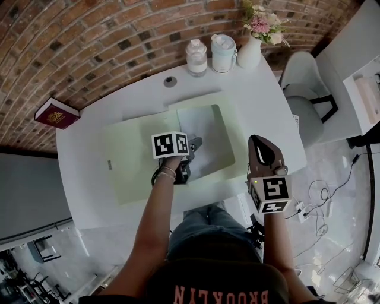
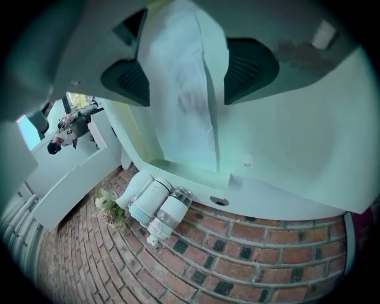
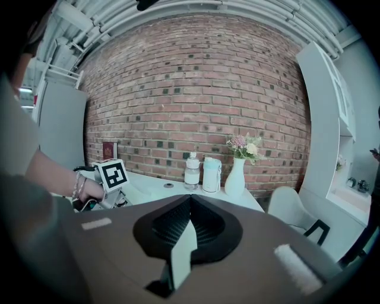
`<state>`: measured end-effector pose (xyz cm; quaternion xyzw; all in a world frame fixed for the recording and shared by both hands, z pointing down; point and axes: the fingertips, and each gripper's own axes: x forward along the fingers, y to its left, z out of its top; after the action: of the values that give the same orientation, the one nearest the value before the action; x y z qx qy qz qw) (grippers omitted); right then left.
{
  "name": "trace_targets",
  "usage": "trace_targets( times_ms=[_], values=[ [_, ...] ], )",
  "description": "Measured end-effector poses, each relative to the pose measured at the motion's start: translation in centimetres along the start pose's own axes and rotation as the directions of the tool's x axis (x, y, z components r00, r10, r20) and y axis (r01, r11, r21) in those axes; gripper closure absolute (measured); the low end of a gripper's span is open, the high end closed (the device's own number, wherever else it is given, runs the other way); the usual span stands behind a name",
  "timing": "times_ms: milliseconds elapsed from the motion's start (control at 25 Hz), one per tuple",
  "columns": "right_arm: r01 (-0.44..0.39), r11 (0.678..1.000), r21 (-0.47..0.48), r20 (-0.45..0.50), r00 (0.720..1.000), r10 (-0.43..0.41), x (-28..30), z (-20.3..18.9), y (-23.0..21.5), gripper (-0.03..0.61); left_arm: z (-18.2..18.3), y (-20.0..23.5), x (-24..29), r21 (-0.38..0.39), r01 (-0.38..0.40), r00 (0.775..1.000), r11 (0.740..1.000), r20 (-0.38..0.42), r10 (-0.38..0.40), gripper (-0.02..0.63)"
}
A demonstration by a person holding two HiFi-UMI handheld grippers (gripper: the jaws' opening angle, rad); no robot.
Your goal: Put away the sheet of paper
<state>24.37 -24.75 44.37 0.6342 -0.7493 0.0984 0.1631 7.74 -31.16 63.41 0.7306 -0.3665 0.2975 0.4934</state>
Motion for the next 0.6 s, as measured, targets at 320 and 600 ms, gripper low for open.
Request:
trace_targets(
  times_ms=[320, 600],
  values=[
    [-0.038, 0.999, -0.002, 0.03, 0.999, 0.038, -0.4, 0.6, 0.2, 0.577, 0.9, -0.3, -3.1, -0.026, -0.007, 0.995, 1.0, 0.104, 0.009, 0.216],
    [-0.083, 0.997, -0.011, 0.076, 0.994, 0.083, -0.4, 1.5, 1.0, 0.577, 0.9, 0.1, -7.3, -0.045, 0.001, 0.973, 0.999, 0.229, 0.009, 0.365]
  ],
)
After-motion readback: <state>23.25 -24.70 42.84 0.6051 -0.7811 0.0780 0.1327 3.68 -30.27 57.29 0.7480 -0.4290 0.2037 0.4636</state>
